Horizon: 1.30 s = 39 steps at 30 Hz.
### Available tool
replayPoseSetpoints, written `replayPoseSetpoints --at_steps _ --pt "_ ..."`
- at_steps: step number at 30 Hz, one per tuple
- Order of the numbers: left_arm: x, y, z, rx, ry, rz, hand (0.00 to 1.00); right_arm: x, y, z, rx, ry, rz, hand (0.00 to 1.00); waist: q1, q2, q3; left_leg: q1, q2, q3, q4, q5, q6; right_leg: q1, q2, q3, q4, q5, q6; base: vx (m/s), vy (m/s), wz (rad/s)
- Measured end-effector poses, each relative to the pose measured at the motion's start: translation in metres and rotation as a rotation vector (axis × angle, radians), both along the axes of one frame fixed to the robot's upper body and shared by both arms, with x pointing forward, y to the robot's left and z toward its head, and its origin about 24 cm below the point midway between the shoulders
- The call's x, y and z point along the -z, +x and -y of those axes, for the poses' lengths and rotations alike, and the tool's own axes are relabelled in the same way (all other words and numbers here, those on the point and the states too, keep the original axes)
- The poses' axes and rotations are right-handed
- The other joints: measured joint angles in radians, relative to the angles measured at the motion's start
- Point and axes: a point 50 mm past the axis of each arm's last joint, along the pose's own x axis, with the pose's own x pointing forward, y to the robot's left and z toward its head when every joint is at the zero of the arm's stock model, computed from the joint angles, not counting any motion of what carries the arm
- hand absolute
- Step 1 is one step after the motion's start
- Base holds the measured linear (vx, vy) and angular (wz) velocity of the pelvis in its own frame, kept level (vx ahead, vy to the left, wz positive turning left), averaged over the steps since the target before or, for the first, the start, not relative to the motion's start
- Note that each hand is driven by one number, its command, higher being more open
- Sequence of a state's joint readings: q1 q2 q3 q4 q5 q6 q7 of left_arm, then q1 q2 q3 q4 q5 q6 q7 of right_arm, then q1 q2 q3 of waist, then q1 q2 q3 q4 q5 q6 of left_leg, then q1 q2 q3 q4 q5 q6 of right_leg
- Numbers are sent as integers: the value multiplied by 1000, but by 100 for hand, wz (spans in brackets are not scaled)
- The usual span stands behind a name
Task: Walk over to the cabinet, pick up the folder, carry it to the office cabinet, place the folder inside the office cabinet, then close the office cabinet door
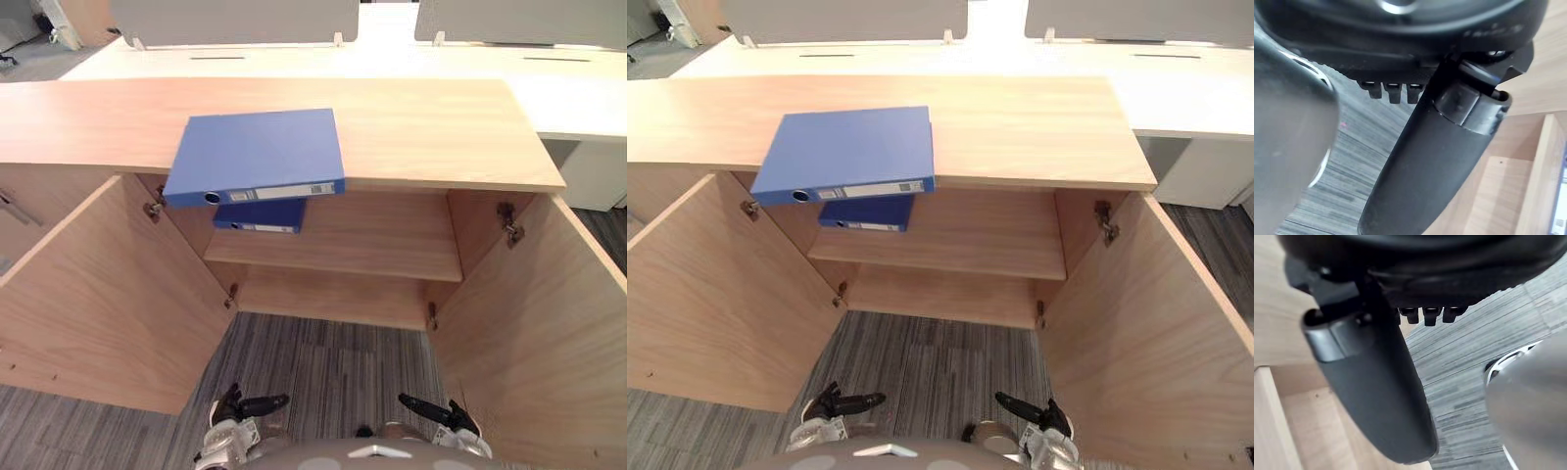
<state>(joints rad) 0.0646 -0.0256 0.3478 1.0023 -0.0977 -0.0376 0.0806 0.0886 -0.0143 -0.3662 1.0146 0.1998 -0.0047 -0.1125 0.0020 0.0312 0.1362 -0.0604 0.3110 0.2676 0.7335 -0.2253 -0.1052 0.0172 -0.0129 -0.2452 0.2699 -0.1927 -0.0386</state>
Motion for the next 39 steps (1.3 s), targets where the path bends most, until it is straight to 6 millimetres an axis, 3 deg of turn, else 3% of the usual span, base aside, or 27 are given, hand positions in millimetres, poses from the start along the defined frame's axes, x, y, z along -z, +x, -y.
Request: replayPoseSetpoints --at_steps 2,3,4,5,6,7,11,15,21,26,39 --pt "0 1 -1 1 3 2 100 0 -1 0 8 3 -4 100 3 -1 -1 -31 -13 27 -115 -4 9 10 -1 12 -18 0 8 116 109 -18" --pt "0 1 -1 2 5 1 100 0 -1 -1 9 4 -6 100 5 -7 0 -28 -46 19 -252 2 9 14 -9 27 -18 0 16 154 164 -23" --pt "0 1 -2 5 6 0 100 1 -1 -2 10 5 -6 100 4 -9 -1 -22 -63 14 -315 22 12 15 -14 30 -17 -1 22 167 182 -18" --pt "0 2 0 10 4 0 100 1 -2 -1 14 4 -7 100 4 -5 -4 -11 -90 -1 -404 93 20 16 -15 33 -15 -3 38 194 184 -4" --pt "-1 1 -6 18 20 -4 100 2 -5 -6 22 19 -20 100 9 -29 -10 18 -128 1 -449 106 36 25 -36 50 -34 4 63 188 169 -1" --pt "-1 1 -7 19 26 -3 100 3 -6 -8 23 26 -23 100 8 -39 -15 23 -138 3 -464 107 38 28 -42 54 -50 6 66 220 193 1" --pt "-1 -1 -10 20 31 -12 100 5 -10 -13 48 46 -31 100 11 -56 -20 81 -190 25 -525 114 56 84 -81 68 -120 29 99 105 148 -8" --pt "1 -1 -5 80 32 -23 100 6 -14 -13 61 52 -44 100 10 -47 -30 134 -226 23 -626 149 67 110 -91 68 -156 42 103 34 79 1" --pt "-8 10 0 145 69 51 100 6 -14 -9 52 36 -58 100 8 -47 -31 166 -241 -23 -727 207 72 113 -84 53 -164 51 91 -31 -10 12" --pt "-47 30 20 206 99 314 100 5 -12 -7 18 9 -54 100 7 -50 -29 170 -260 -58 -784 242 77 100 -91 52 -168 61 98 -91 30 13" --pt "-156 69 -12 105 408 804 100 3 -11 -7 -31 -13 -29 100 24 -41 -31 189 -272 -88 -815 256 83 126 -92 70 -188 64 103 -9 9 4"
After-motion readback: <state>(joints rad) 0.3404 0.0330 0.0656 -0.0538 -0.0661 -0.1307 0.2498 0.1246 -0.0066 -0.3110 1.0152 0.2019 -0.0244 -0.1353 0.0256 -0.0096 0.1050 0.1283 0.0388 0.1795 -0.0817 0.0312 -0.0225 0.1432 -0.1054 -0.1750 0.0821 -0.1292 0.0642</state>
